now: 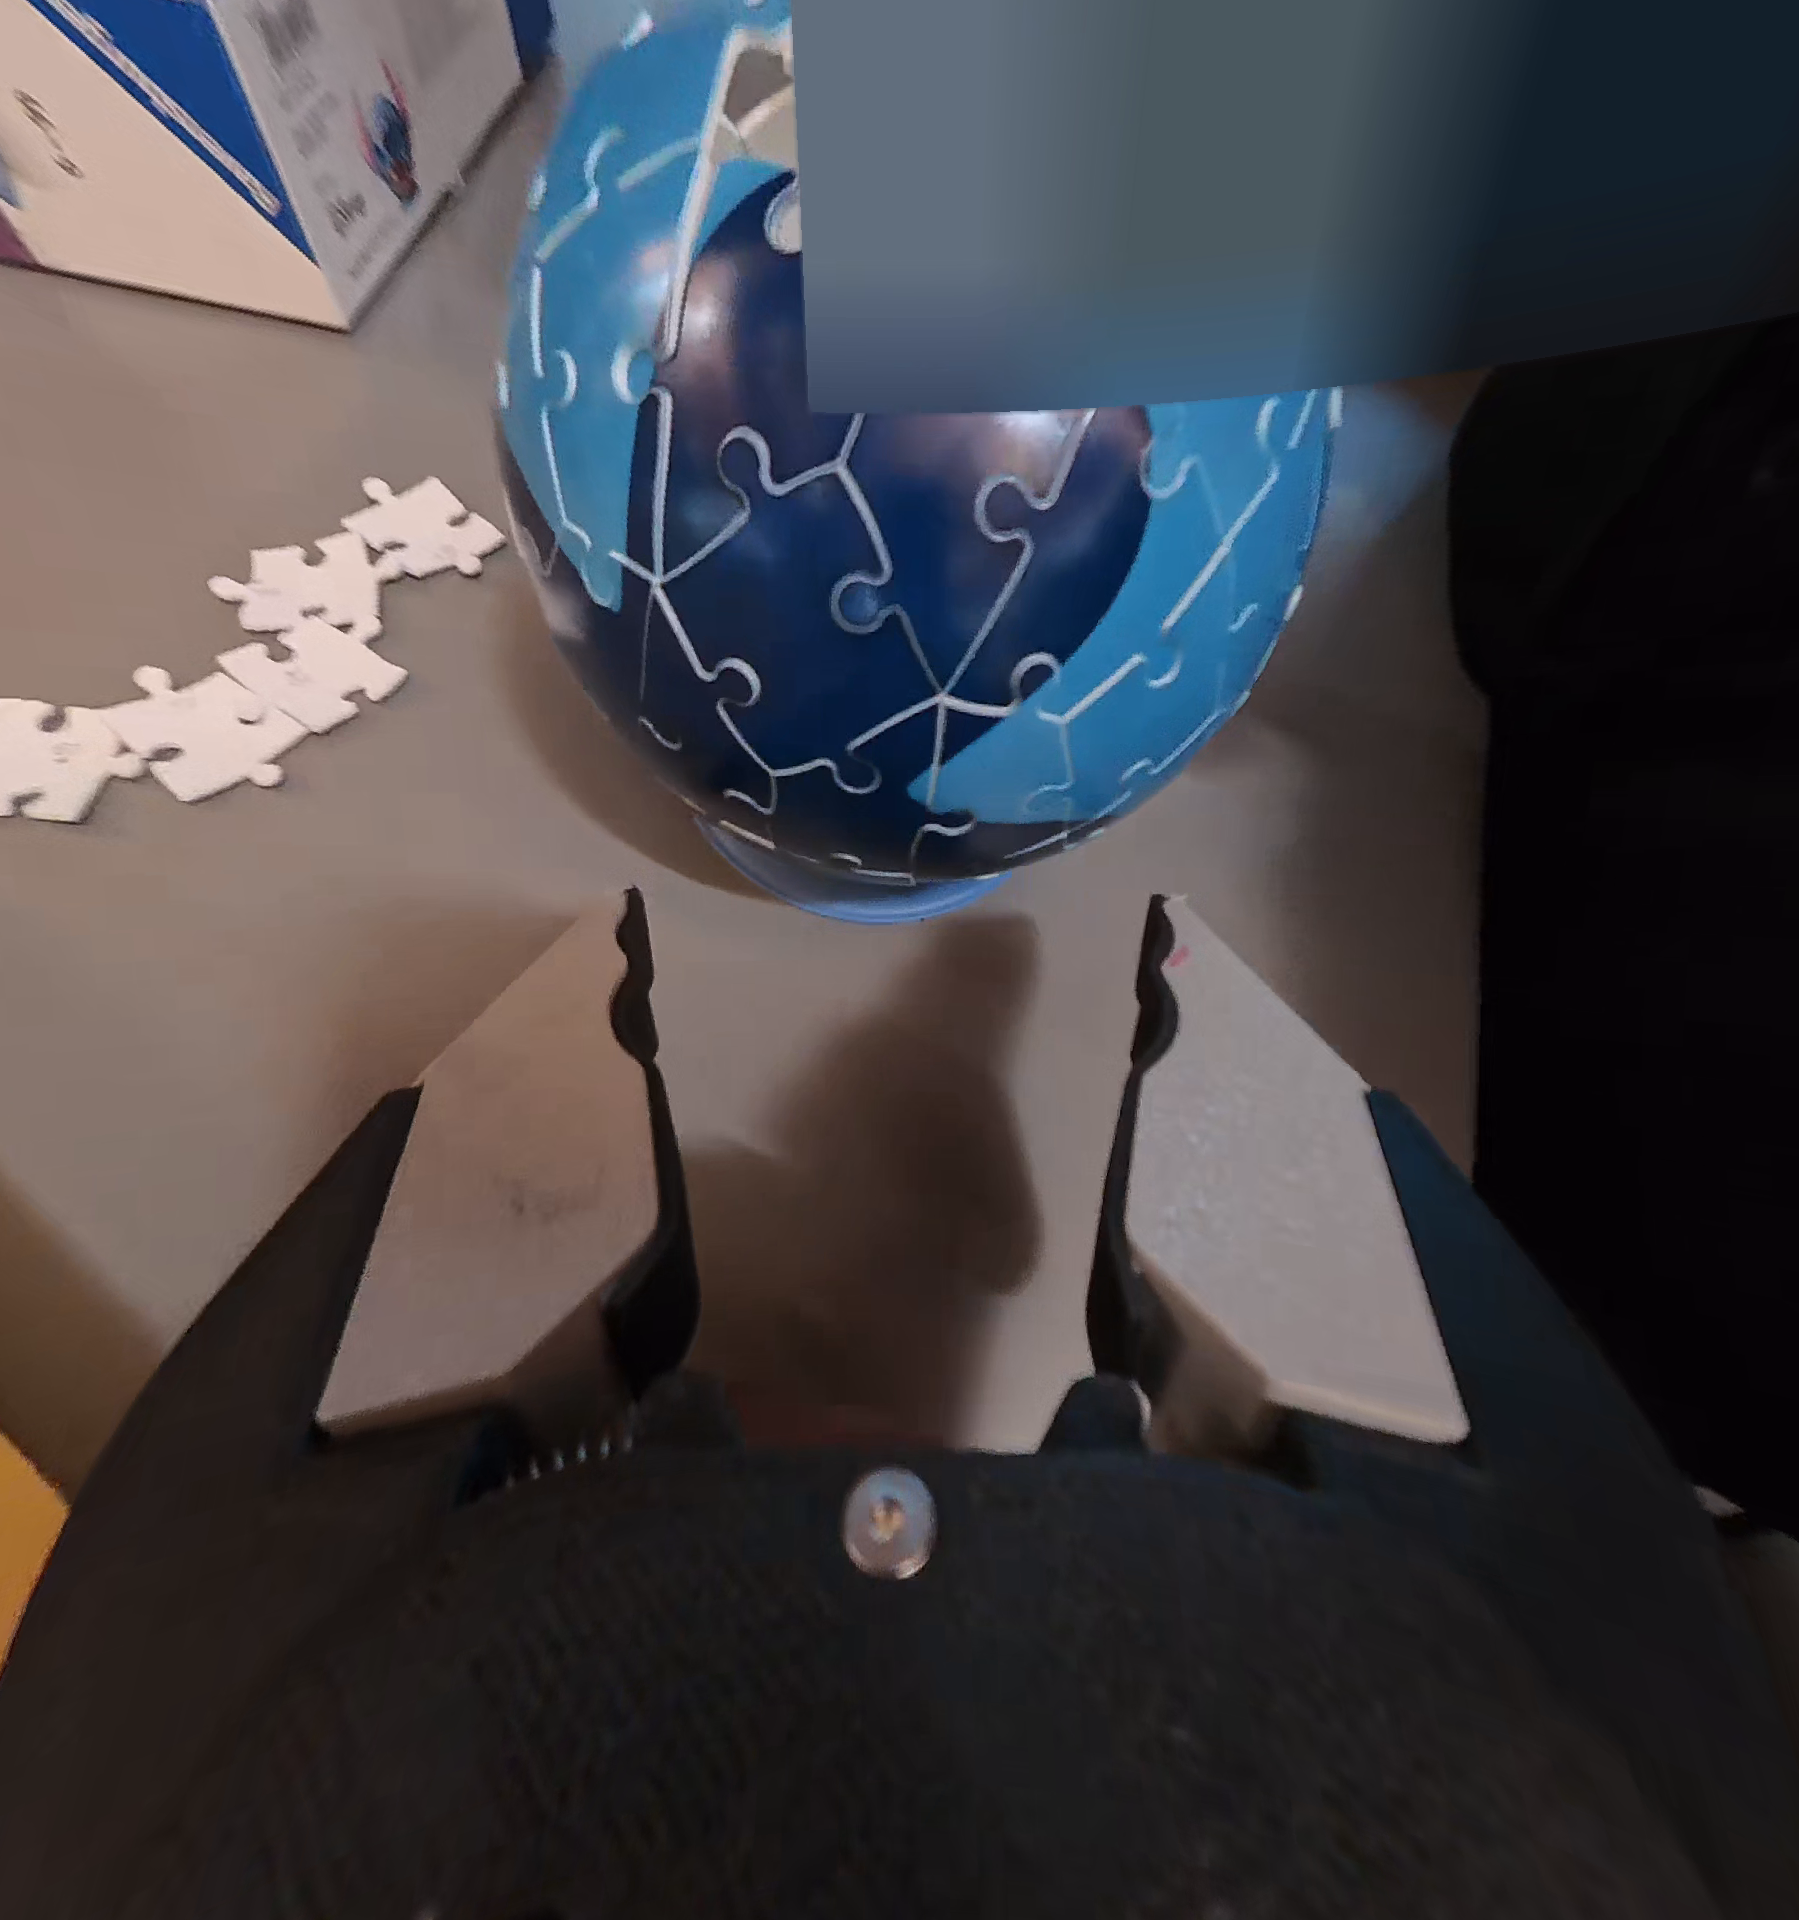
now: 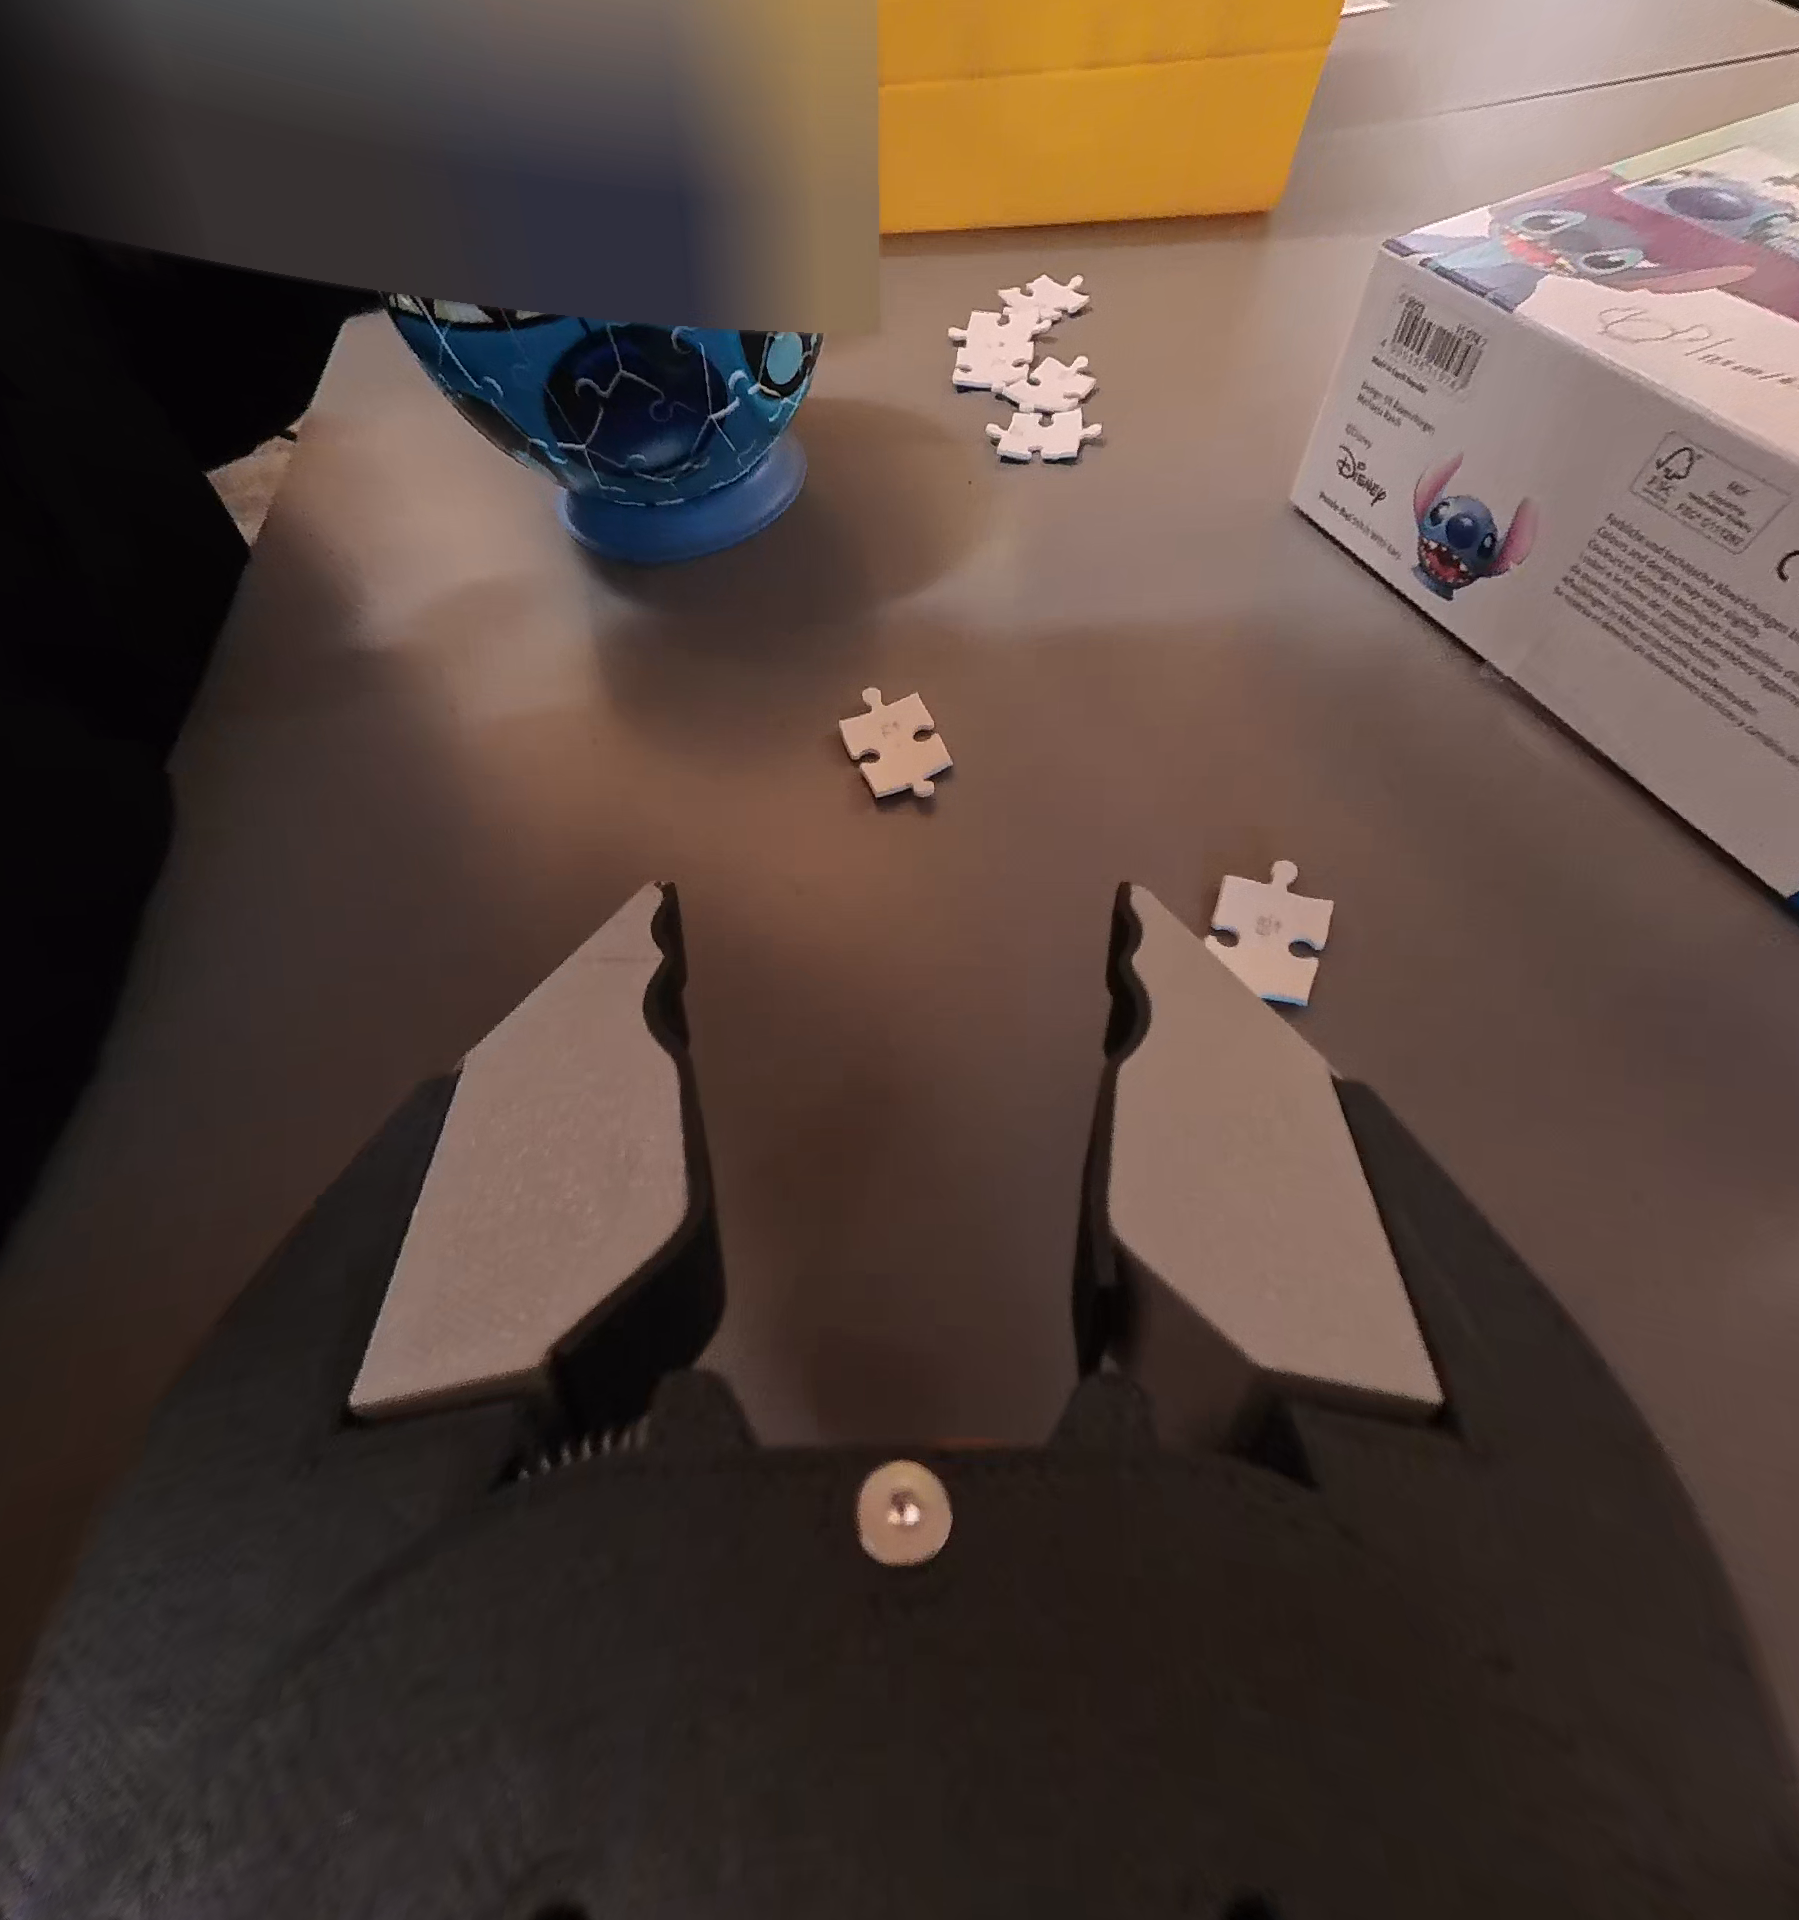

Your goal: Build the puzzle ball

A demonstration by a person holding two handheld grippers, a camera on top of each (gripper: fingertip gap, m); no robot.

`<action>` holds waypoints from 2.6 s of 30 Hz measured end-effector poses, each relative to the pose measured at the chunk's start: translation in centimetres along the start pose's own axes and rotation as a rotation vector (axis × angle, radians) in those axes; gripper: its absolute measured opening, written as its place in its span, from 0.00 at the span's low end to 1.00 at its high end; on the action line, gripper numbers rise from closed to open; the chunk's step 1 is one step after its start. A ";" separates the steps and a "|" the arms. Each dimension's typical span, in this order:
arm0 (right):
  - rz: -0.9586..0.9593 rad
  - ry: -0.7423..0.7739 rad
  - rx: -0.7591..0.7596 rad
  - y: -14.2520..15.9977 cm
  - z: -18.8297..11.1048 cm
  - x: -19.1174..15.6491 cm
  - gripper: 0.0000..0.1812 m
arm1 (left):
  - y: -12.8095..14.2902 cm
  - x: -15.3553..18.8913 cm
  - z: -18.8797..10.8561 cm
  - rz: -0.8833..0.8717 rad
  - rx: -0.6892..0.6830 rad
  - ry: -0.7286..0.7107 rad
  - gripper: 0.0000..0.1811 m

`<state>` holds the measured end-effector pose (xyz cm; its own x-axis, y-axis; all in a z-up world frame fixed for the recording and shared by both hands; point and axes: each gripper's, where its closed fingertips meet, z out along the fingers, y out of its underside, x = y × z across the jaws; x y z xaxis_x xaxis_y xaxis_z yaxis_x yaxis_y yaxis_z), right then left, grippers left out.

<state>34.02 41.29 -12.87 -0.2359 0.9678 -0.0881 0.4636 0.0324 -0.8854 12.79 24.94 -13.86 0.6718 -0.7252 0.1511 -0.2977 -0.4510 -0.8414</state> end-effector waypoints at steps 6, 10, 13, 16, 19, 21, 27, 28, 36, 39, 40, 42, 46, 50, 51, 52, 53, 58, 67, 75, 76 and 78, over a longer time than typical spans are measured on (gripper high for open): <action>0.007 0.002 0.031 -0.4 -0.2 0.3 0.43 | -0.8 0.0 -0.8 -0.041 0.072 0.040 0.50; 0.017 0.000 0.075 -0.9 -0.7 0.4 0.41 | -1.3 0.2 -1.4 -0.058 0.120 0.078 0.48; 0.022 -0.022 0.112 -1.4 -1.1 0.3 0.41 | -1.5 -0.2 -1.7 -0.060 0.144 0.045 0.47; 0.036 -0.027 0.128 -1.5 -1.2 0.4 0.41 | -1.6 -0.1 -1.7 -0.030 0.148 0.018 0.47; 0.036 -0.029 0.126 -1.5 -1.2 0.4 0.41 | -1.4 0.0 -1.5 -0.023 0.132 0.022 0.47; 0.033 -0.026 0.126 -1.5 -1.2 0.4 0.41 | -1.3 0.0 -1.4 -0.031 0.120 0.026 0.47; 0.029 -0.022 0.114 -1.4 -1.1 0.4 0.41 | -1.3 0.1 -1.4 -0.031 0.124 0.038 0.46; 0.028 -0.021 0.111 -1.3 -1.1 0.4 0.41 | -1.3 0.1 -1.5 -0.030 0.126 0.037 0.46; 0.020 -0.015 0.102 -1.2 -0.9 0.3 0.41 | -1.2 0.1 -1.4 -0.025 0.121 0.038 0.46; 0.018 -0.016 0.097 -1.2 -0.9 0.3 0.41 | -1.2 0.1 -1.4 -0.027 0.121 0.039 0.46; 0.017 -0.016 0.096 -1.2 -0.9 0.3 0.41 | -1.3 0.1 -1.4 -0.027 0.121 0.038 0.46; 0.015 -0.016 0.095 -1.2 -0.9 0.3 0.41 | -1.3 0.1 -1.4 -0.026 0.121 0.038 0.46; 0.014 -0.010 0.101 -1.3 -0.9 0.4 0.41 | -1.2 0.2 -1.4 -0.018 0.118 0.037 0.46; 0.034 0.009 0.148 -1.9 -1.3 1.0 0.40 | -1.1 0.4 -1.2 -0.001 0.107 0.036 0.46; 0.039 0.028 0.165 -2.1 -1.4 1.4 0.38 | -1.1 0.4 -1.2 -0.001 0.103 0.038 0.46; 0.044 0.057 0.181 -2.5 -1.5 2.1 0.36 | -1.0 0.4 -1.1 -0.003 0.100 0.041 0.46; 0.049 0.089 0.193 -2.8 -1.4 2.8 0.33 | -1.0 0.4 -1.1 -0.006 0.097 0.044 0.46; 0.012 0.107 0.108 -5.0 1.5 4.0 0.32 | -1.0 0.4 -1.0 0.011 0.091 0.023 0.47; -0.002 -0.186 0.038 -6.9 7.2 -5.1 0.40 | -2.7 -1.5 -1.4 -0.004 0.178 -0.040 0.56; 0.021 -0.238 -0.023 -5.8 10.2 -10.5 0.45 | -3.4 0.7 0.4 0.006 0.136 0.064 0.62; 0.006 -0.229 -0.039 -5.6 10.4 -10.7 0.45 | -3.3 1.0 0.5 0.013 0.127 0.048 0.64; -0.035 -0.199 -0.066 -5.2 10.5 -10.7 0.45 | -3.0 1.9 0.4 0.029 0.120 0.027 0.65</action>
<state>25.16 28.10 -12.15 -0.4137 0.8976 -0.1522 0.5060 0.0878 -0.8581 15.21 25.17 -11.22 0.6449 -0.7517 0.1380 -0.2327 -0.3651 -0.9014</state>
